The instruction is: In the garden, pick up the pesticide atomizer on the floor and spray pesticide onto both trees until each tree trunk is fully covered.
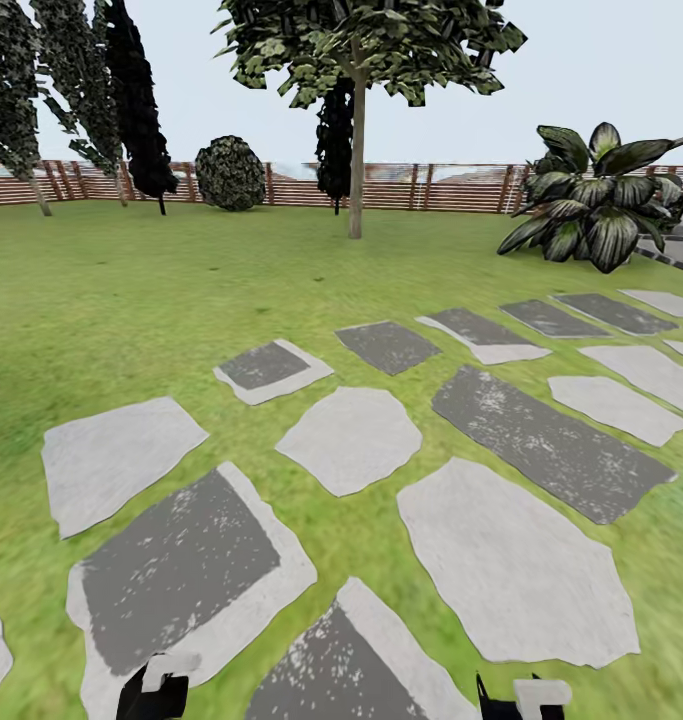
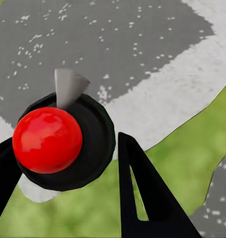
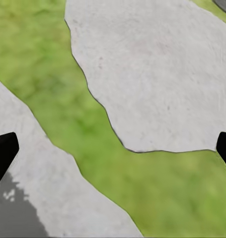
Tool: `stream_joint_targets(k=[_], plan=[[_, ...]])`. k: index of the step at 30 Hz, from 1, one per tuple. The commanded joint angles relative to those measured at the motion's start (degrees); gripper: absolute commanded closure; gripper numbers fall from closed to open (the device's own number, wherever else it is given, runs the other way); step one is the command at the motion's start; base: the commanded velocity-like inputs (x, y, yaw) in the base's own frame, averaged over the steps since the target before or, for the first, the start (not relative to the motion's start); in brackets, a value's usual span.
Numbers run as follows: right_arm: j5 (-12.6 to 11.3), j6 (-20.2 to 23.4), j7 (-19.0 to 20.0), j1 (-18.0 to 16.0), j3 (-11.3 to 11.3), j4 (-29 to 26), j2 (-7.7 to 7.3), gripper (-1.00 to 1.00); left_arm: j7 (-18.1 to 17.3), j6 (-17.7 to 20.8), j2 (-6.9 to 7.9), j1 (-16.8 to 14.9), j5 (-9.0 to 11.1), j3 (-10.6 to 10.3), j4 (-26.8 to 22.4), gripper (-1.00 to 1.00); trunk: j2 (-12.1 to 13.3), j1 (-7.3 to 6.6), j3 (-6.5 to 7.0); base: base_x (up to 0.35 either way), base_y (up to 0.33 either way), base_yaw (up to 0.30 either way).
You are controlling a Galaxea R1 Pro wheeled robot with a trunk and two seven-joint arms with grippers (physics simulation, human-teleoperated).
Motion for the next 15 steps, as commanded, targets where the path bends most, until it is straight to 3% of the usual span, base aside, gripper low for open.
stream_joint_targets(k=[1, 15], plan=[[0.36, -0.14, -0.23, -0.03, -0.08, 0.04, 0.01, -1.0, 0.23, -0.2, 0.0, -0.04, -0.61, 0.29, 0.06, 1.0, -0.02, 0.02, -0.05, 0.339, 0.0, 0.0], [0.36, -0.14, -0.23, -0.04, -0.08, 0.03, 0.01, -1.0, 0.23, -0.17, -0.02, -0.04, -0.61, 0.29, 0.06, 1.0, -0.02, 0.02, -0.05, 0.339, 0.0, 0.0]])
